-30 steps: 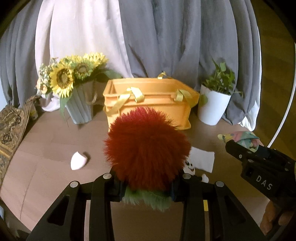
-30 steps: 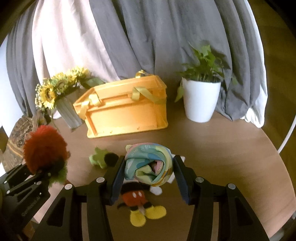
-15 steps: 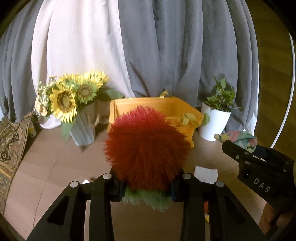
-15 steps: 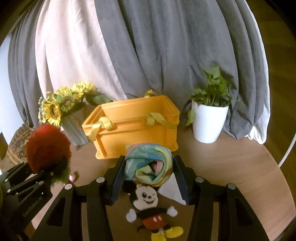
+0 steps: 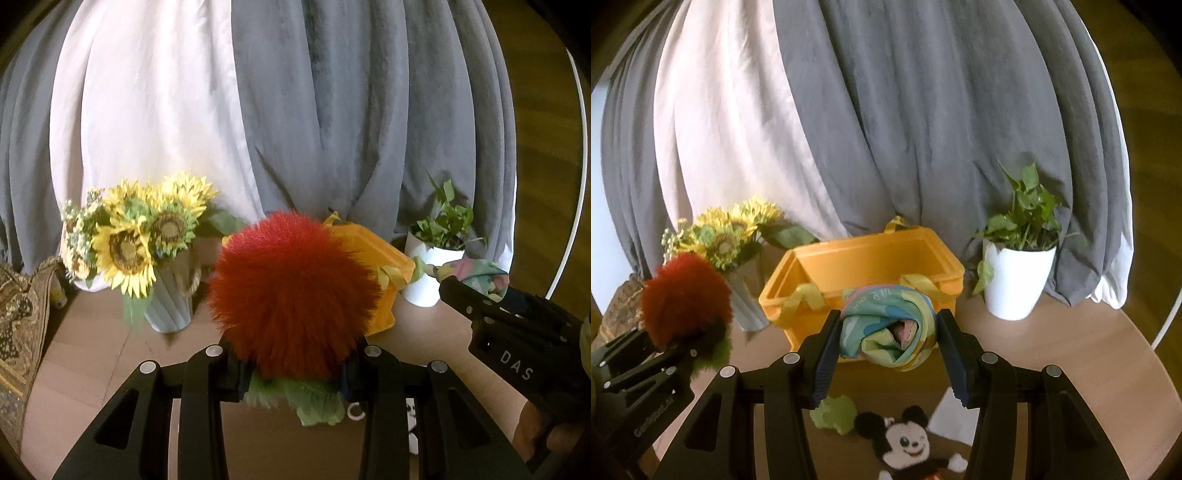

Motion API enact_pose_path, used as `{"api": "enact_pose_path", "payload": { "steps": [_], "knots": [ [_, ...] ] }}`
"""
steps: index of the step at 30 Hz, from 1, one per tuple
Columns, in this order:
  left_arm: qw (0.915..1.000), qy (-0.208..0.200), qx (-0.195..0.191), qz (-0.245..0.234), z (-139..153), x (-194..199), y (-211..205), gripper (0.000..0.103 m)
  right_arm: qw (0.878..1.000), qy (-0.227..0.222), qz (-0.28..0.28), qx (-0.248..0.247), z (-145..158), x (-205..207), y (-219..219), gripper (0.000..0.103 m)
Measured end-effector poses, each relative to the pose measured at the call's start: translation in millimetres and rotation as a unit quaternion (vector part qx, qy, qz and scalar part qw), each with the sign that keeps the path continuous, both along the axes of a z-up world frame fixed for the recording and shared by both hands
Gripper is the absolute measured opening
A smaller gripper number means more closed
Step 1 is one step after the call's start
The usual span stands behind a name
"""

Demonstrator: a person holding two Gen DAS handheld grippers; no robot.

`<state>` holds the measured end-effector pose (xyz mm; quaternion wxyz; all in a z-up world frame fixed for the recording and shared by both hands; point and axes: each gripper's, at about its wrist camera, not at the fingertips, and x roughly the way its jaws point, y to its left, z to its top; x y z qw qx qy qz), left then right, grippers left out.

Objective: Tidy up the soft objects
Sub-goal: 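Lift the pompom and cloth roll and carry both over the orange crate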

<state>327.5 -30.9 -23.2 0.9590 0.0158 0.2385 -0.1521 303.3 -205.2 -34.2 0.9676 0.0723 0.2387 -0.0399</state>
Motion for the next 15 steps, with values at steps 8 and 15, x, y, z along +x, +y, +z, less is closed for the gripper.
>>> {"api": "enact_pose_path", "payload": {
  "steps": [8,15],
  "knots": [
    [0.9998,-0.018,-0.002,0.0,14.5,29.1,-0.8,0.035,1.0,-0.019,0.002,-0.008,13.2,29.4,4.6,0.052],
    [0.9992,-0.037,0.002,-0.013,26.2,61.3,-7.3,0.035,0.999,-0.037,0.005,-0.012,26.1,58.5,-0.3,0.052]
  ]
}}
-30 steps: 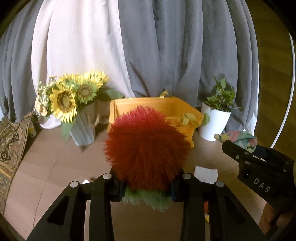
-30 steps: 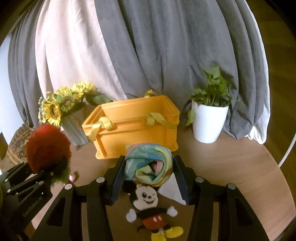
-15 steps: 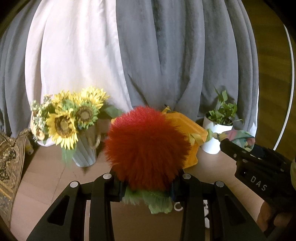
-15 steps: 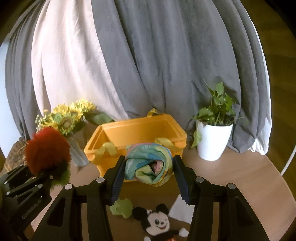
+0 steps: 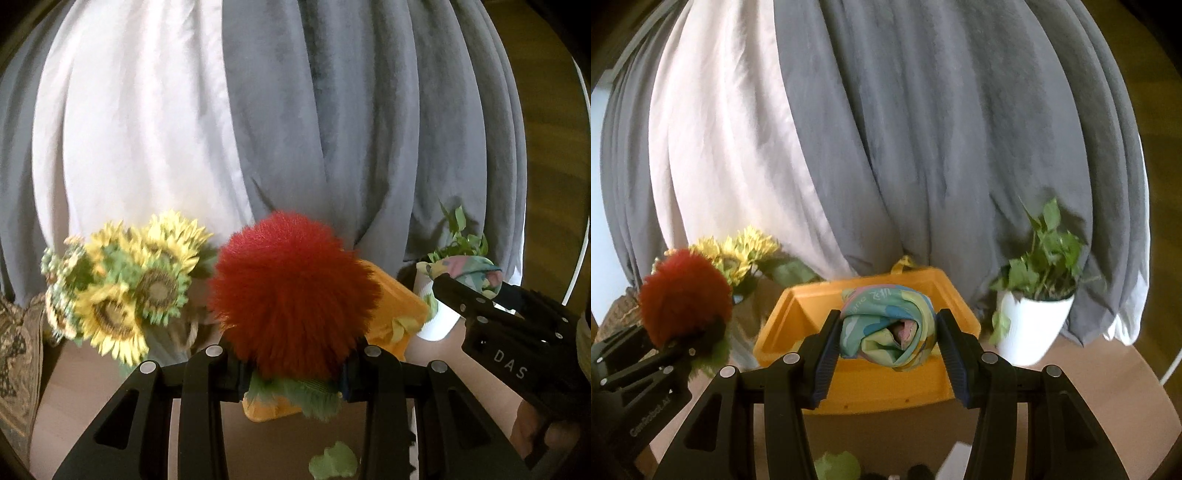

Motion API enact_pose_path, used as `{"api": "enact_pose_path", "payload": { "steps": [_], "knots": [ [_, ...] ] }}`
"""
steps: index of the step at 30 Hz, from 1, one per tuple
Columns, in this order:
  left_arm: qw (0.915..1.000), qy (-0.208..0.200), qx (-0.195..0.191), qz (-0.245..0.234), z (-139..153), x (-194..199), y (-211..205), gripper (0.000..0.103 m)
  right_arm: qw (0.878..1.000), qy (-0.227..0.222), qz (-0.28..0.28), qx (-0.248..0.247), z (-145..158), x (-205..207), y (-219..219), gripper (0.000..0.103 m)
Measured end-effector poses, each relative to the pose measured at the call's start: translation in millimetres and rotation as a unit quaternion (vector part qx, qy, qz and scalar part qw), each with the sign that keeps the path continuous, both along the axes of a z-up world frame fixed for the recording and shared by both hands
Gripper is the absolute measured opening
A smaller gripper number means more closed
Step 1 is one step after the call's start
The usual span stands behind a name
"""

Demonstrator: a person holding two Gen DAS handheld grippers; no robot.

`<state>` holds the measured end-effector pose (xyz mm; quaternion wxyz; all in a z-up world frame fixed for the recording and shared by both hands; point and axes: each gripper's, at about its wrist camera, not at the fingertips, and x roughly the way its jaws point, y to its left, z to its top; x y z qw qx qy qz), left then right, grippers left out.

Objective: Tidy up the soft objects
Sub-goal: 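Lift the pompom and cloth roll and carry both over the orange crate, then open the left tool to drop the pompom while the right tool releases the cloth roll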

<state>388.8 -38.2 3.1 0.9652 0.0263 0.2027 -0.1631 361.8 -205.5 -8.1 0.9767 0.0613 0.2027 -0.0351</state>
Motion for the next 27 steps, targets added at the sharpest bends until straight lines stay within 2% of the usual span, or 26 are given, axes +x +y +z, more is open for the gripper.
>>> {"api": "enact_pose_path", "payload": {
  "steps": [9,16,27],
  "knots": [
    [0.9997,-0.014,0.016,-0.008,5.3,44.4,-13.6,0.035,1.0,-0.006,-0.004,-0.005,1.6,43.4,-9.0,0.052],
    [0.9998,-0.006,0.019,-0.006,-0.7,77.1,-19.9,0.035,1.0,0.001,-0.01,0.0,-3.8,75.9,-16.6,0.052],
    [0.9985,0.049,0.022,-0.009,-35.3,128.7,-34.8,0.036,0.999,0.035,0.001,-0.006,-31.5,125.8,-25.1,0.052]
  ]
}}
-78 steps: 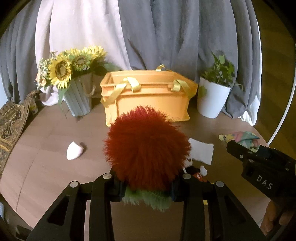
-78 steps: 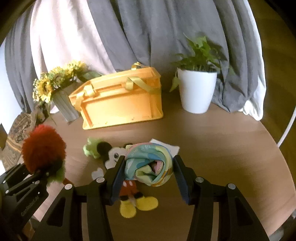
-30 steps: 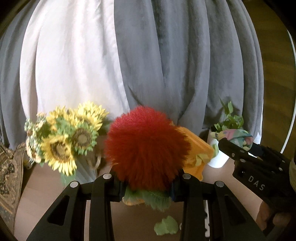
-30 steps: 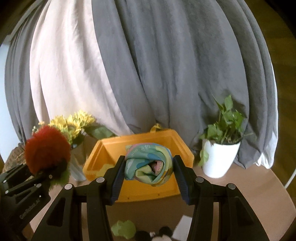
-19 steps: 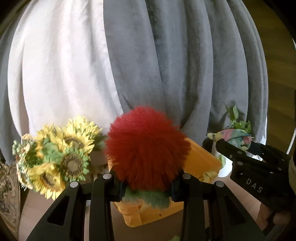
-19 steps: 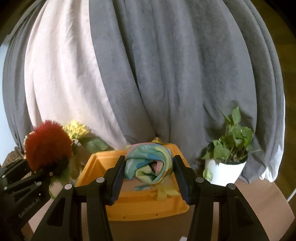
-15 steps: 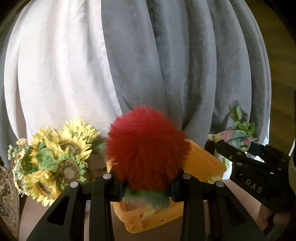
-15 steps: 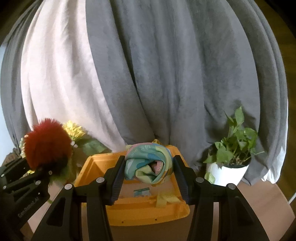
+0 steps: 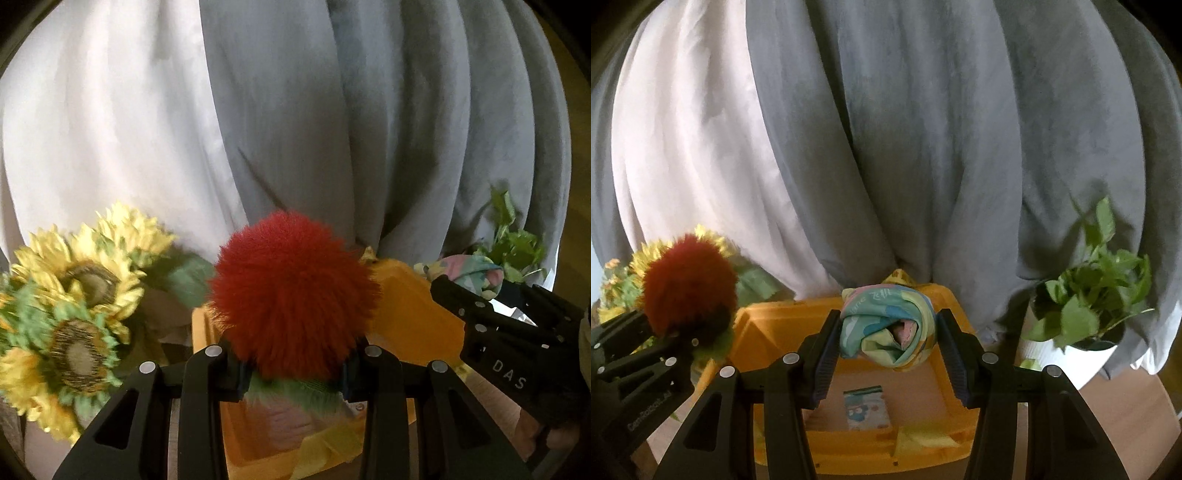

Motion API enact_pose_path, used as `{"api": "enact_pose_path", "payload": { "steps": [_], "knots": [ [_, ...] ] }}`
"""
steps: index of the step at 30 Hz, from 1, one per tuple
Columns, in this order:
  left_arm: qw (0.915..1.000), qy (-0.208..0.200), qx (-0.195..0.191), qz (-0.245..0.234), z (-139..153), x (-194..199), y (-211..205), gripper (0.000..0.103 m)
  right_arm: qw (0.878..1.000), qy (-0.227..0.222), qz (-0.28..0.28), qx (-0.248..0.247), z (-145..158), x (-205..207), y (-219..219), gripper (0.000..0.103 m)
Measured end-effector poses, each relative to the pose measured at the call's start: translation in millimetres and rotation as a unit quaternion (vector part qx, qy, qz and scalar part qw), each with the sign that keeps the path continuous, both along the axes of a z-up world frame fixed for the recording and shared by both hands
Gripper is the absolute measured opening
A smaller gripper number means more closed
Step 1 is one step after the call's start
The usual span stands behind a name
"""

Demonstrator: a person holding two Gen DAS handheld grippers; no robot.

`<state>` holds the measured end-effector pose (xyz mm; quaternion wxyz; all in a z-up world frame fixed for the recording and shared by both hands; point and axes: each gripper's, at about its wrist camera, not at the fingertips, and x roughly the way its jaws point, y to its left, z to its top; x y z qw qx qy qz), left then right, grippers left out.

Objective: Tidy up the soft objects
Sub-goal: 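Open the left tool to drop the pompom while the right tool releases the cloth roll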

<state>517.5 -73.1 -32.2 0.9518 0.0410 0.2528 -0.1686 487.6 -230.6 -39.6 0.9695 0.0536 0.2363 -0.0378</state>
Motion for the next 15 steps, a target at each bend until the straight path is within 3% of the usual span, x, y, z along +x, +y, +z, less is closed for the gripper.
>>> {"api": "enact_pose_path", "payload": {
  "steps": [4,7,11,15],
  "knots": [
    [0.9996,0.026,-0.002,-0.001,-15.2,16.9,-4.3,0.037,1.0,0.016,0.001,-0.002,-13.9,15.4,-2.8,0.052],
    [0.9995,0.033,0.002,0.002,-21.5,23.0,-7.3,0.043,1.0,0.028,0.004,0.0,-21.9,23.8,-4.0,0.056],
    [0.9993,0.037,0.006,0.003,-24.6,24.6,-9.2,0.05,0.999,0.038,-0.001,0.001,-28.9,33.2,-7.0,0.072],
    [0.9995,0.029,0.01,0.004,-22.9,20.5,-10.2,0.057,0.999,0.038,-0.009,0.0,-30.9,33.5,-11.4,0.072]
  ]
}}
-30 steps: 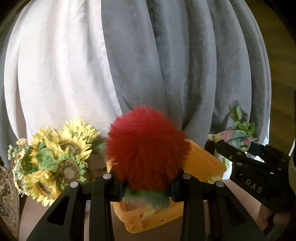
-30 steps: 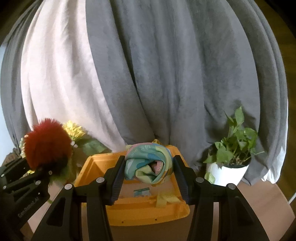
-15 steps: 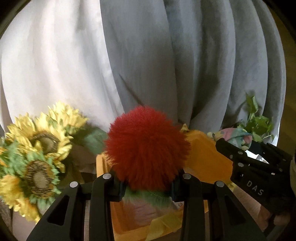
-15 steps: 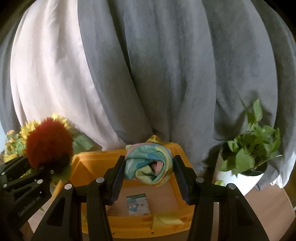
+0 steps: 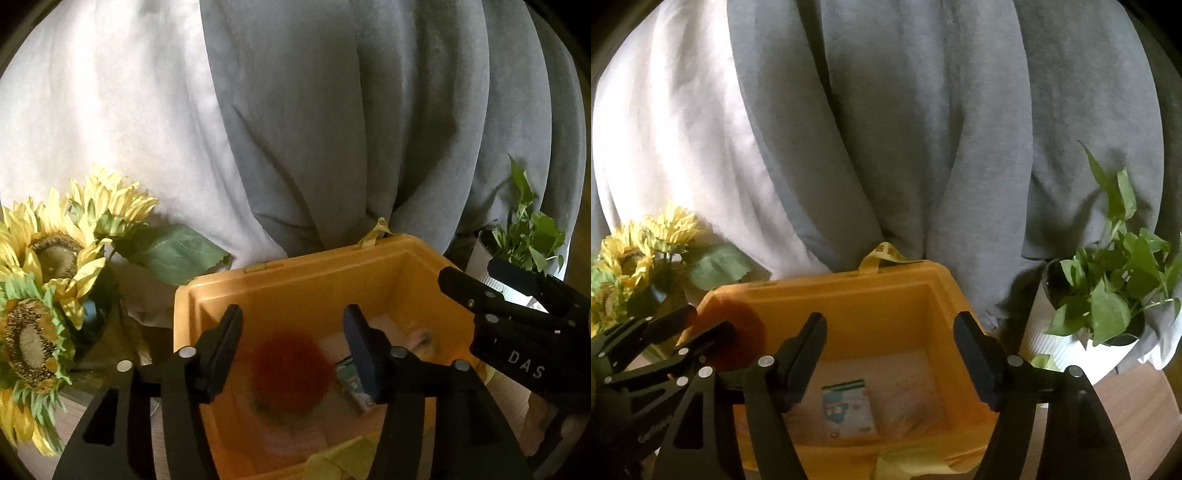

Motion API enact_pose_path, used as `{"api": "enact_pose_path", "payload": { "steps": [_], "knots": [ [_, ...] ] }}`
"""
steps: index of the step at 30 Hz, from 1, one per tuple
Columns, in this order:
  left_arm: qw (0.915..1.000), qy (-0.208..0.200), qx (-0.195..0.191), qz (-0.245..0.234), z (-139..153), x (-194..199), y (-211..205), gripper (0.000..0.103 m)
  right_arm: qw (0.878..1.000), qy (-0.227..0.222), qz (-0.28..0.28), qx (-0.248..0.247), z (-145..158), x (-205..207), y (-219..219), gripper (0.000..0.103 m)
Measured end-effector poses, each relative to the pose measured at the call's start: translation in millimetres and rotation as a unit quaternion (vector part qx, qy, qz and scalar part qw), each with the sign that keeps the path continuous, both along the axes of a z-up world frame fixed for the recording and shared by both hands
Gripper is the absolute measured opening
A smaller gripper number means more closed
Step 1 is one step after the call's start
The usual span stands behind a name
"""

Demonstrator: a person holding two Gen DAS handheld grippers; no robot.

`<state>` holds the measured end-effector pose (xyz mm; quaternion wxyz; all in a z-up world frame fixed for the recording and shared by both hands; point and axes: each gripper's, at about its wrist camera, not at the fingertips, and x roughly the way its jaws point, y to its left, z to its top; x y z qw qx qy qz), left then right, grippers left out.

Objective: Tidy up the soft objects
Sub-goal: 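Open the left tool to drop the pompom while the right tool releases the cloth roll, then withdraw both open tools from the crate toward the remaining toys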

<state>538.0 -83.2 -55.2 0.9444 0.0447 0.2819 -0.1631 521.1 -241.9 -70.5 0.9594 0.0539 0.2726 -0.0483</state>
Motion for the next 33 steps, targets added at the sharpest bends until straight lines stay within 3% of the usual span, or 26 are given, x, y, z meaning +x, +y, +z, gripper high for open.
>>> {"api": "enact_pose_path", "payload": {
  "steps": [21,33],
  "knots": [
    [0.9972,-0.067,-0.011,0.031,50.1,-89.2,45.9,0.063,0.999,-0.052,-0.008,-0.004,45.1,-80.6,22.9,0.072],
    [0.9948,-0.082,-0.004,0.06,54.7,-139.4,89.0,0.064,0.998,-0.068,0.009,-0.012,54.2,-126.3,65.4,0.072]
  ]
}}
